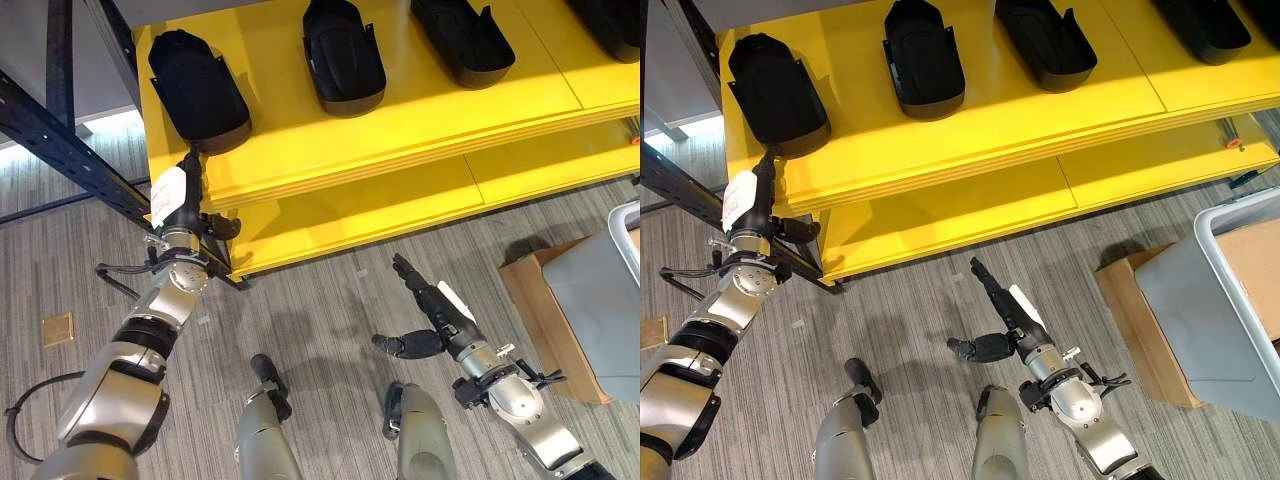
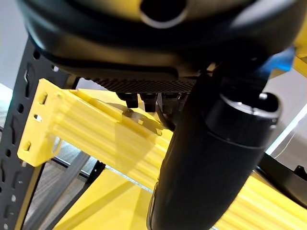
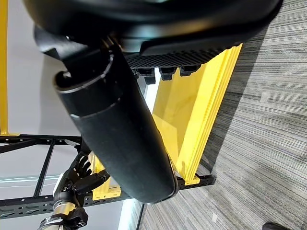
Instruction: Move parts from the plastic box to the shelf.
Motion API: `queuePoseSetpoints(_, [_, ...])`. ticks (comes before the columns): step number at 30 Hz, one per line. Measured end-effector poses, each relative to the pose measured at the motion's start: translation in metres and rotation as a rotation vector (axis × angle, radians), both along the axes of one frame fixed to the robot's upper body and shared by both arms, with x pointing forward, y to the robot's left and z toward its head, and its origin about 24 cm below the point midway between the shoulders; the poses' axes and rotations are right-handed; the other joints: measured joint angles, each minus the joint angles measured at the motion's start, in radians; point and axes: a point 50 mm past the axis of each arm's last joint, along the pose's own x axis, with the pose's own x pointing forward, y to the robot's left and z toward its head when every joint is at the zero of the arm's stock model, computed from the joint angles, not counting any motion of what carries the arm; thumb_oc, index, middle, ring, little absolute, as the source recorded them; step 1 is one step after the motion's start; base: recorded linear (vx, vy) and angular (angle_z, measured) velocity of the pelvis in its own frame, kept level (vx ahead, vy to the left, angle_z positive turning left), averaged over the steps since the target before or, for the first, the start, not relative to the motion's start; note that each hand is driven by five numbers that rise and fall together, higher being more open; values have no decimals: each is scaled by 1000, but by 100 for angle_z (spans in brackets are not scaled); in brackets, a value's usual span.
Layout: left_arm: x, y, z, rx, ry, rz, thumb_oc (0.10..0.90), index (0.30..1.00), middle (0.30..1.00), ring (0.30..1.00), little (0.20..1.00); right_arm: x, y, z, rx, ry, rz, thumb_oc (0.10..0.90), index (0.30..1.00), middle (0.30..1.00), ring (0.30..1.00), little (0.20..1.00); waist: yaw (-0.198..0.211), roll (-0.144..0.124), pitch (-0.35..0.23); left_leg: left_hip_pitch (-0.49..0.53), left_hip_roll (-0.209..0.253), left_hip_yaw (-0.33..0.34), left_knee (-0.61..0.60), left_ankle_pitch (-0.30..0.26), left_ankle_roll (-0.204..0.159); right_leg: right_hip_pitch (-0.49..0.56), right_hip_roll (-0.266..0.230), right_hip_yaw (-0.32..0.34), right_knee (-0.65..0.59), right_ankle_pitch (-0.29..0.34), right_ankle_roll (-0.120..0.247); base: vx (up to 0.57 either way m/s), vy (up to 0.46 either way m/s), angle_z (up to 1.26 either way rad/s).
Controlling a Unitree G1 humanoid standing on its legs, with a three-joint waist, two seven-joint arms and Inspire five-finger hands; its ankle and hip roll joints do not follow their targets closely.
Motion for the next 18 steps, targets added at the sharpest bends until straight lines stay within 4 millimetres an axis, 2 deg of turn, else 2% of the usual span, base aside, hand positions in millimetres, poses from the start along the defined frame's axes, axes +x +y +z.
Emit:
queuePoseSetpoints(12, [-9,7,-6,-22,-4,12,900,1000,1000,1000,1000,0,0,0,0,0,1,900,1000,1000,1000,1000,3,0,0,-2,-1,-3,0,1,0,0,-1,-2,2,-1,0,0,0,0])
queuePoseSetpoints(18, [-29,-7,-10,-73,-72,-77,900,1000,1000,1000,1000,2,-4,3,11,-15,-25,900,1000,1000,1000,1000,7,0,5,-3,-3,-5,0,1,0,1,-2,-3,4,-4,0,0,0,0])
